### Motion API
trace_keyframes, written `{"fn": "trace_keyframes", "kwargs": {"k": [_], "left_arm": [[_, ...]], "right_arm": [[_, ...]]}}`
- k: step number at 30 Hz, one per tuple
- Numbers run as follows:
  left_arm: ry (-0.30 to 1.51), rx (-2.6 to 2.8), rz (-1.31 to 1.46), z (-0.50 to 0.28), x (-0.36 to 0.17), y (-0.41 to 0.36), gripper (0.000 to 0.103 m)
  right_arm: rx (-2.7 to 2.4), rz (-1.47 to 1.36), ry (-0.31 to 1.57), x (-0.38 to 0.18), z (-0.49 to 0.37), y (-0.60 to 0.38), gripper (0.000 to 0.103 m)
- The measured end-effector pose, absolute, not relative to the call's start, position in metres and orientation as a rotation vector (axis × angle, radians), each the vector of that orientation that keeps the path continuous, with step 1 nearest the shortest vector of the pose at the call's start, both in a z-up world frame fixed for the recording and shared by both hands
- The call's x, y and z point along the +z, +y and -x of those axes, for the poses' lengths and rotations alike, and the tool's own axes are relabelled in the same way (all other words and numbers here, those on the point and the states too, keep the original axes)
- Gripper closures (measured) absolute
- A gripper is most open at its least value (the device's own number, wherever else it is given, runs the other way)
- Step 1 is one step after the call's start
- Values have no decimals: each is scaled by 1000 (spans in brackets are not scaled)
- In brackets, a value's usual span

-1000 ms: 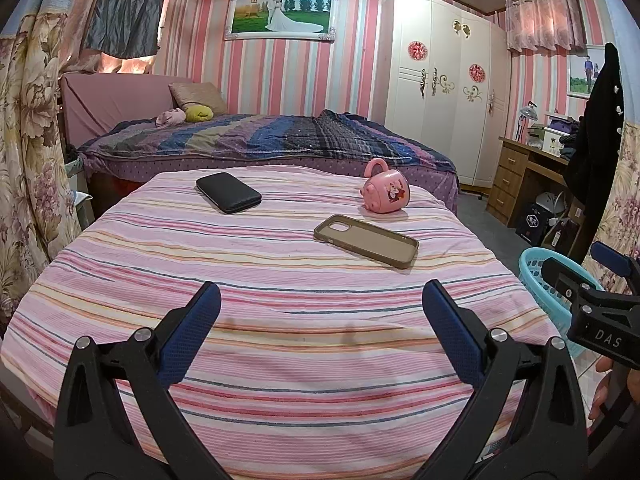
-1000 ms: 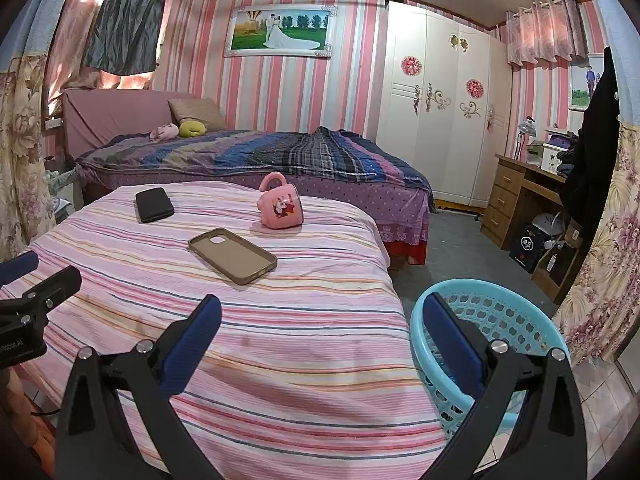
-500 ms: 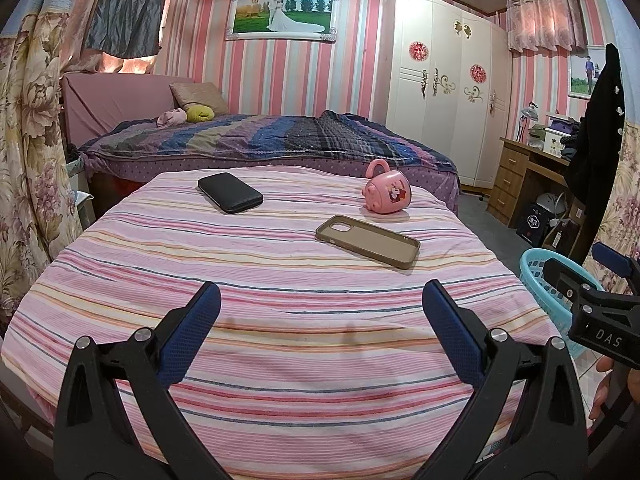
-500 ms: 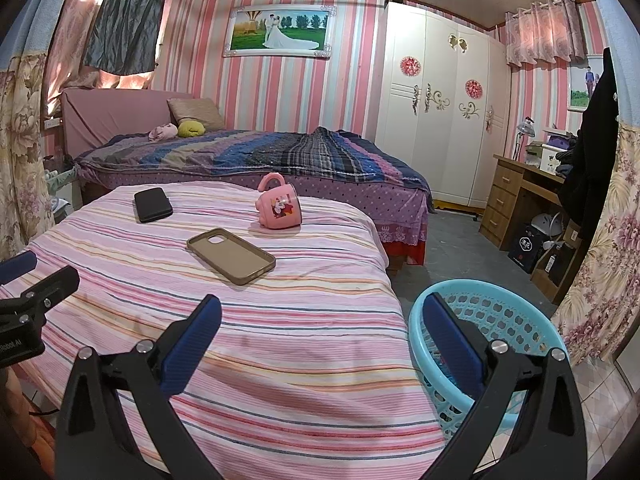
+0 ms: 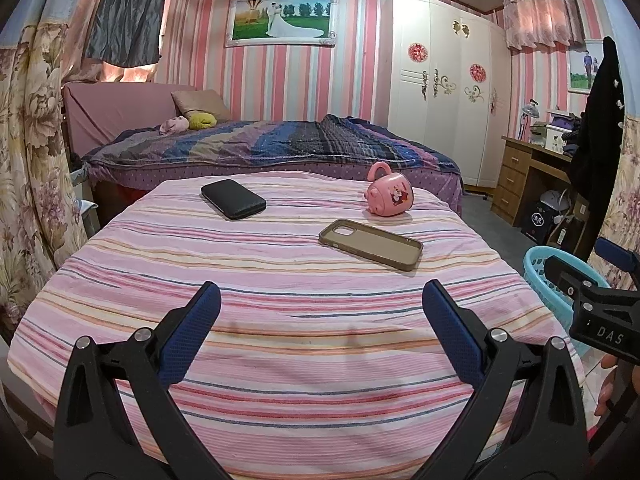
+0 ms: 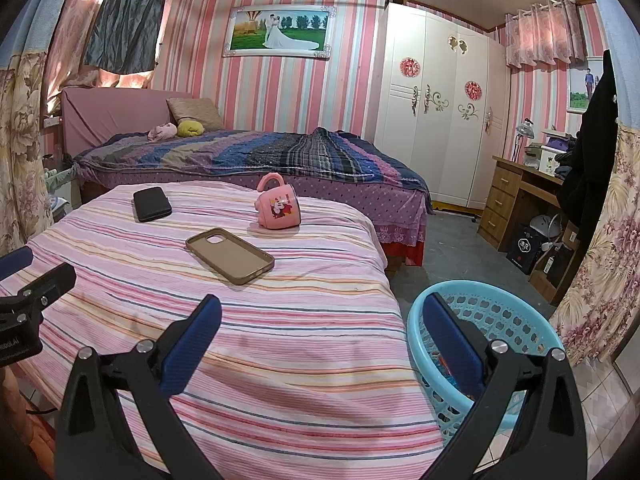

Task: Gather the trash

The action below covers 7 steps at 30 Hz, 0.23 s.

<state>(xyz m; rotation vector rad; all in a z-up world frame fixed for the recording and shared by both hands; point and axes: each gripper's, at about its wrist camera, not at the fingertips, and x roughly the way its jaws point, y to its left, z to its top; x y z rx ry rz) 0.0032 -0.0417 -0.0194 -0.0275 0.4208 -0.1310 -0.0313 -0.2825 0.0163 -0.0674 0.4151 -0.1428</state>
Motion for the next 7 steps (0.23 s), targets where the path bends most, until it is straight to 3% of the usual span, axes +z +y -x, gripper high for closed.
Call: {"fn": "trace_keyframes", "kwargs": {"k": [7], "left_arm": [[432,-130,32,-5,-19,-41,6]], "right_arm": [[-146,69,414,17,31,-286,5]]}}
